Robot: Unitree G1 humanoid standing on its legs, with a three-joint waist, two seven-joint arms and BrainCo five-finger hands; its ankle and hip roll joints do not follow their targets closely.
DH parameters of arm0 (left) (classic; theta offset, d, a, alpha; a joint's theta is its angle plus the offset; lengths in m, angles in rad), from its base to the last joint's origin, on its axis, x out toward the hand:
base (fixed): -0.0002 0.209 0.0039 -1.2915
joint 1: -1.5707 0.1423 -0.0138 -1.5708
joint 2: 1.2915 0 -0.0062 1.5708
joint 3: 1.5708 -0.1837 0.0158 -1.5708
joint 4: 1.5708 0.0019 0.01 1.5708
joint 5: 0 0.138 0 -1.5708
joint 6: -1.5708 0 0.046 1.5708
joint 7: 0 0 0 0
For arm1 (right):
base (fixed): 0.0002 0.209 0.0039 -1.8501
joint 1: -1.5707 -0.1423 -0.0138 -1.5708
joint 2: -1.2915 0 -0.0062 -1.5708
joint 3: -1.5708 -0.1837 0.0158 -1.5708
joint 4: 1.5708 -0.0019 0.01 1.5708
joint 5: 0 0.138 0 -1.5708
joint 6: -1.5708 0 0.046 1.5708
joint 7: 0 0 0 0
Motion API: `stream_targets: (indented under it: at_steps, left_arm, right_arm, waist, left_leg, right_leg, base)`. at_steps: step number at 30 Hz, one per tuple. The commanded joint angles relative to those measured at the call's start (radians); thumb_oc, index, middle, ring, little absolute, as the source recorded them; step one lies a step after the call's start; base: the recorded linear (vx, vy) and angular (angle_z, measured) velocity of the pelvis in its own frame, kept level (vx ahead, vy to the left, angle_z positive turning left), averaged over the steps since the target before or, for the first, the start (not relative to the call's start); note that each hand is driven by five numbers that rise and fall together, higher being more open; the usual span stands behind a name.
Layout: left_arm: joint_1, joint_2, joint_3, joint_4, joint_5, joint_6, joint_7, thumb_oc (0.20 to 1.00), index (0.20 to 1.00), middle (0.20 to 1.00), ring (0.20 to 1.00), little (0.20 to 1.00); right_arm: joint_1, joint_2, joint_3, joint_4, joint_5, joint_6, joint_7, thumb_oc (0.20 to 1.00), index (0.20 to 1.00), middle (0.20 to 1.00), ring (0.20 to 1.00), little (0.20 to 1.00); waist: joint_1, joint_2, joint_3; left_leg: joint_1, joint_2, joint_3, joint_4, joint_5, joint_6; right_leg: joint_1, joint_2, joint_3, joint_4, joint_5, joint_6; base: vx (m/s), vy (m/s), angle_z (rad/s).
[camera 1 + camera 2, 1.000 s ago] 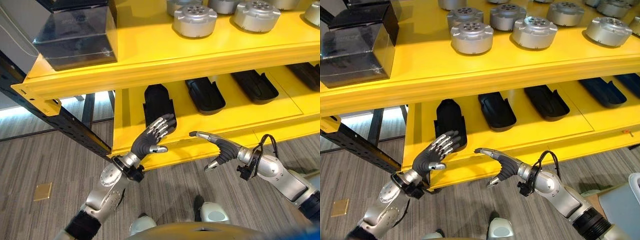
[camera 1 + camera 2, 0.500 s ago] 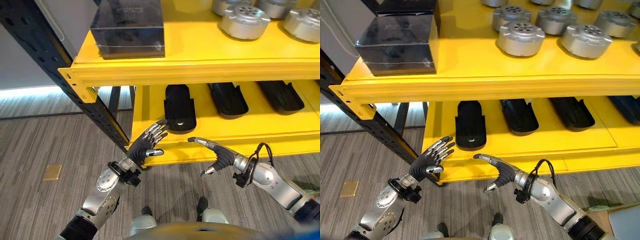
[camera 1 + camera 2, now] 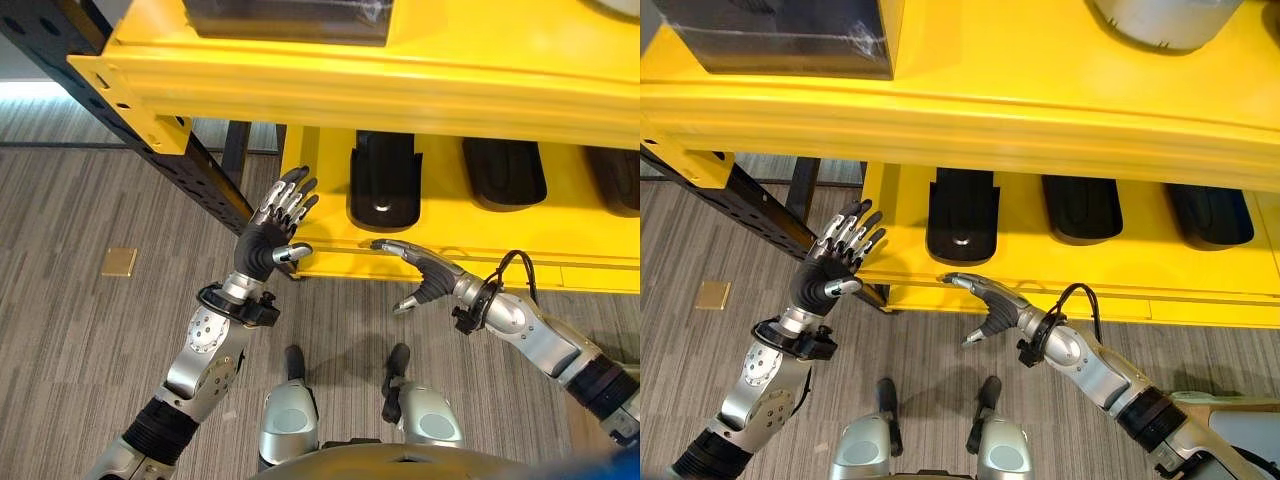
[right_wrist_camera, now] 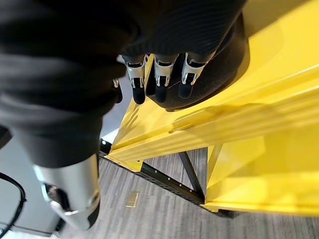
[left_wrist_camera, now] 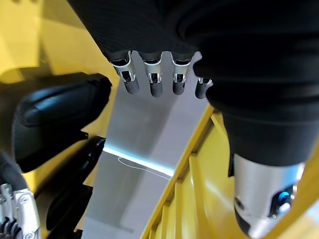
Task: Move parts from the plastic box to the shelf.
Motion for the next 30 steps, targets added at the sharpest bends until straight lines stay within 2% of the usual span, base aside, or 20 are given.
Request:
stream_targets:
  at_steps: [1, 3, 9, 30]
  left_arm:
    - [0.01, -0.007, 0.025, -0.06, 0.036, -0.025, 0.01, 1.0, 1.0, 1.0, 1.0, 1.0]
    - [0.009, -0.008, 0.027, -0.055, 0.049, -0.026, 0.007, 1.0, 1.0, 1.0, 1.0, 1.0]
    - [0.013, -0.01, 0.043, -0.054, -0.005, -0.023, -0.006, 1.0, 1.0, 1.0, 1.0, 1.0]
    - [-0.028, -0.032, 0.055, -0.047, 0.043, 0.007, 0.01, 1.0, 1.0, 1.0, 1.0, 1.0]
  right_arm:
    - [-0.05, -0.008, 0.069, -0.007, -0.123, 0.014, -0.049, 1.0, 1.0, 1.0, 1.0, 1.0]
    - [-0.075, -0.007, 0.089, 0.024, -0.166, 0.044, -0.055, 1.0, 1.0, 1.0, 1.0, 1.0]
    - [-0.09, -0.015, 0.108, 0.061, -0.197, 0.072, -0.076, 1.0, 1.0, 1.0, 1.0, 1.0]
    - [-0.147, 0.045, 0.113, 0.191, -0.206, 0.135, -0.12, 1.0, 1.0, 1.0, 1.0, 1.0]
  waist:
    - [0.006, 0.016, -0.035]
    - [0.012, 0.02, -0.024]
    - [0.018, 0.025, -0.005]
    - [0.03, 0.032, 0.034]
  left_leg:
    - [-0.04, 0.024, 0.008, 0.046, 0.032, -0.006]
    - [-0.046, 0.023, 0.007, 0.042, 0.039, -0.007]
    - [-0.056, 0.025, 0.007, 0.044, 0.043, -0.007]
    - [-0.078, 0.03, 0.001, 0.059, 0.048, -0.01]
  right_leg:
    - [0.016, -0.014, 0.012, 0.135, -0.115, 0.021]
    - [0.011, -0.015, 0.007, 0.136, -0.114, 0.019]
    - [0.0, -0.02, 0.002, 0.145, -0.114, 0.019]
    - [-0.024, -0.026, -0.005, 0.173, -0.121, 0.014]
  base:
    - [-0.03, 0.001, 0.02]
    - [-0.01, 0.002, 0.02]
    - [0.0, 0.002, 0.01]
    - [0.0, -0.001, 0.0]
